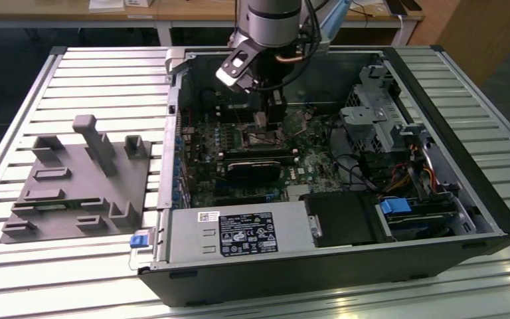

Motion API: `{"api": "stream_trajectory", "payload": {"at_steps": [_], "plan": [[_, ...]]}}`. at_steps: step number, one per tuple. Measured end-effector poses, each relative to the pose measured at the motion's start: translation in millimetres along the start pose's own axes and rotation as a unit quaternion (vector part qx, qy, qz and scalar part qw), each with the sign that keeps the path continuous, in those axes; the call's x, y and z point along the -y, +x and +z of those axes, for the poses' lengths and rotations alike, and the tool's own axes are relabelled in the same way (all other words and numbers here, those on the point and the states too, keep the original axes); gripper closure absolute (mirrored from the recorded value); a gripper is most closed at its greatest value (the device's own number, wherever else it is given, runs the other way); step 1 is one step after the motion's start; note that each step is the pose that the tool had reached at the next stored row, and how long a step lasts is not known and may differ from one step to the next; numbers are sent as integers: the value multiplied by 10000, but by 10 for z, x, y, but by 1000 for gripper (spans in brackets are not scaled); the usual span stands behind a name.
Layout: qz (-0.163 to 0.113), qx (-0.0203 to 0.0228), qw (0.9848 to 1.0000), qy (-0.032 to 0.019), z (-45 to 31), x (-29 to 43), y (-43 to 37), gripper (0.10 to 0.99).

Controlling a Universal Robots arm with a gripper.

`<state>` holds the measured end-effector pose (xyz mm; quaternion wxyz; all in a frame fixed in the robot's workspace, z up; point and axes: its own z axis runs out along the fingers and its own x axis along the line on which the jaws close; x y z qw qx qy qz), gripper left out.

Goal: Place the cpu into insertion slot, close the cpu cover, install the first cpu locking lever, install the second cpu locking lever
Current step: 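Place the cpu into insertion slot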

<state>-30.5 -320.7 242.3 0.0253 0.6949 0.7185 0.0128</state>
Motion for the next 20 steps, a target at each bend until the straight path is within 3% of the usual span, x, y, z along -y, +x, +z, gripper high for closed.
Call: {"api": "stream_trajectory", "payload": {"at_steps": [5, 14, 20], "plan": [[27, 10, 10000, 1, 30, 14, 1, 545], [32, 20, 10000, 1, 181, 29, 9, 545], [34, 21, 10000, -12, 210, 66, 11, 545]]}}
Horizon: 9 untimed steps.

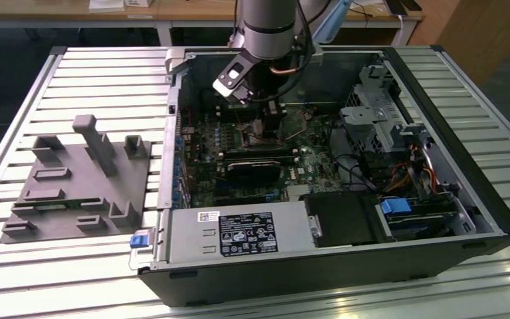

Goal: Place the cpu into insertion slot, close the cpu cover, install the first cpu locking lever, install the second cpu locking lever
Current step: 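Place the cpu into insertion slot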

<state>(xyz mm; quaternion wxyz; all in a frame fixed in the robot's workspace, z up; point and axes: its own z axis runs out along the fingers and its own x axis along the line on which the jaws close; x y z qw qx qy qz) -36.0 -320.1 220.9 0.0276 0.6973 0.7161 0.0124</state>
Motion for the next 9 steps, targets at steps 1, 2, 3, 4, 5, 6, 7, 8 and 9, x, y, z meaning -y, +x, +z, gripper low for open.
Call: {"api": "stream_trajectory", "payload": {"at_steps": [1, 2, 3, 4, 5, 6, 7, 8, 9], "plan": [[0, 0, 10000, 0, 13, 2, 0, 545], [0, 0, 10000, 0, 29, 3, 1, 545], [-1, 0, 10000, 0, 48, 4, 2, 545], [3, 0, 10000, 0, 66, 6, 3, 545], [13, 1, 10000, 1, 82, 7, 5, 545], [27, 2, 10000, 1, 95, 8, 9, 545], [37, 2, 10000, 1, 106, 9, 11, 545], [41, 2, 10000, 1, 115, 12, 11, 545], [41, 3, 10000, 1, 122, 15, 11, 545]]}}
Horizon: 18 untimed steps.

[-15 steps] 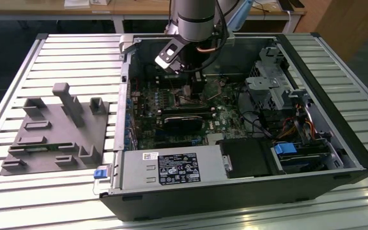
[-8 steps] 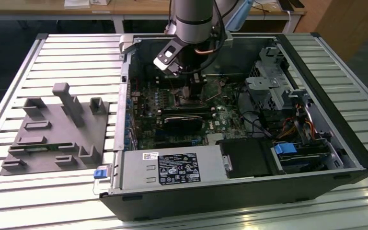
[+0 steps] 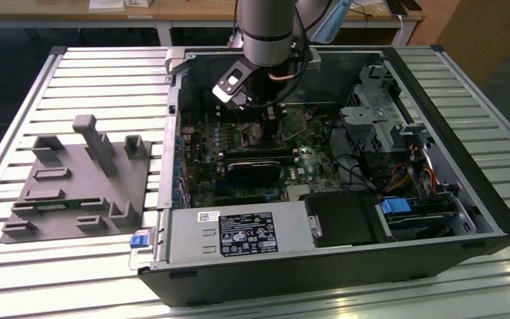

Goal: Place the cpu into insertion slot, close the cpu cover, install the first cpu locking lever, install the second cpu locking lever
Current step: 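Place the cpu into insertion slot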

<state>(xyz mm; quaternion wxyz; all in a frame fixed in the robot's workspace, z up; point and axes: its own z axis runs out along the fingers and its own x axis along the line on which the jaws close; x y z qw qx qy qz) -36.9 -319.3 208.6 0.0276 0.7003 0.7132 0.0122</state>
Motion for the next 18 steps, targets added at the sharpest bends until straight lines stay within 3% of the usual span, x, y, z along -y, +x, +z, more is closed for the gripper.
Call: {"api": "stream_trajectory", "payload": {"at_steps": [18], "plan": [[9, 1, 10000, 1, 111, 31, 37, 545]]}}
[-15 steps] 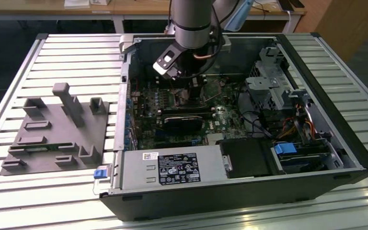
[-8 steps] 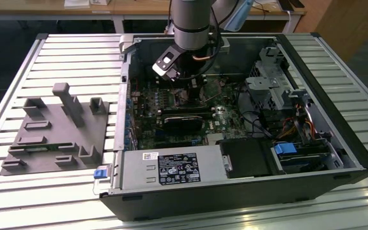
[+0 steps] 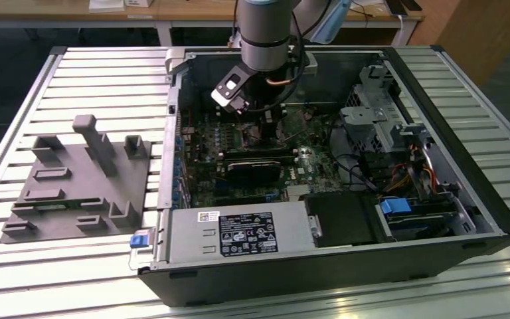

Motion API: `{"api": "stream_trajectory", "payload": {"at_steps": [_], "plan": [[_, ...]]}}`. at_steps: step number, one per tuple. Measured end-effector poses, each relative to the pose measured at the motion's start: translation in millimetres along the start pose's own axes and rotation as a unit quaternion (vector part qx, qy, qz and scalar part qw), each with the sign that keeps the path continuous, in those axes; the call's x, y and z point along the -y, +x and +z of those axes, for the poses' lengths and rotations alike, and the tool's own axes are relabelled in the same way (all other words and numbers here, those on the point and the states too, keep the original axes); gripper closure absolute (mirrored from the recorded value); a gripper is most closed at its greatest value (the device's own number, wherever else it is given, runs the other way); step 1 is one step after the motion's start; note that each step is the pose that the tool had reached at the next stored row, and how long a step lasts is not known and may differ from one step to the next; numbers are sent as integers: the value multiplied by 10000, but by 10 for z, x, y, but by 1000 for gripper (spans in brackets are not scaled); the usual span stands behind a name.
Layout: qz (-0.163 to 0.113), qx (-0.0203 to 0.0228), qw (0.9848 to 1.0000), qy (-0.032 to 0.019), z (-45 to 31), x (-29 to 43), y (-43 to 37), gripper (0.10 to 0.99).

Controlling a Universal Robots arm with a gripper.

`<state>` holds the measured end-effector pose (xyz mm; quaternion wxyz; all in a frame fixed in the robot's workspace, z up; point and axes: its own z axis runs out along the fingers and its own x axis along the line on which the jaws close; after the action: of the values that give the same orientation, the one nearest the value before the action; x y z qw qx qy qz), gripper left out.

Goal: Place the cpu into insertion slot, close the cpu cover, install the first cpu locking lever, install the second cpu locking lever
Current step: 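Place the cpu into insertion slot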

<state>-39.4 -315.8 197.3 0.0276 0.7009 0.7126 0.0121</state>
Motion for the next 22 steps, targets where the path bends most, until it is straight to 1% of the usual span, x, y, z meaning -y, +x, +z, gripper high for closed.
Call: {"api": "stream_trajectory", "payload": {"at_steps": [10, 18, 19, 20, 21, 22], "plan": [[9, 4, 10000, 2, 46, 3, 23, 545], [9, 1, 10000, 1, 54, 4, 24, 545], [10, -4, 10000, -3, 58, 2, 26, 545], [10, -7, 10000, -6, 62, 2, 28, 533], [9, 0, 10000, 0, 58, 3, 25, 471], [9, 2, 10000, 1, 54, 3, 25, 471]]}}
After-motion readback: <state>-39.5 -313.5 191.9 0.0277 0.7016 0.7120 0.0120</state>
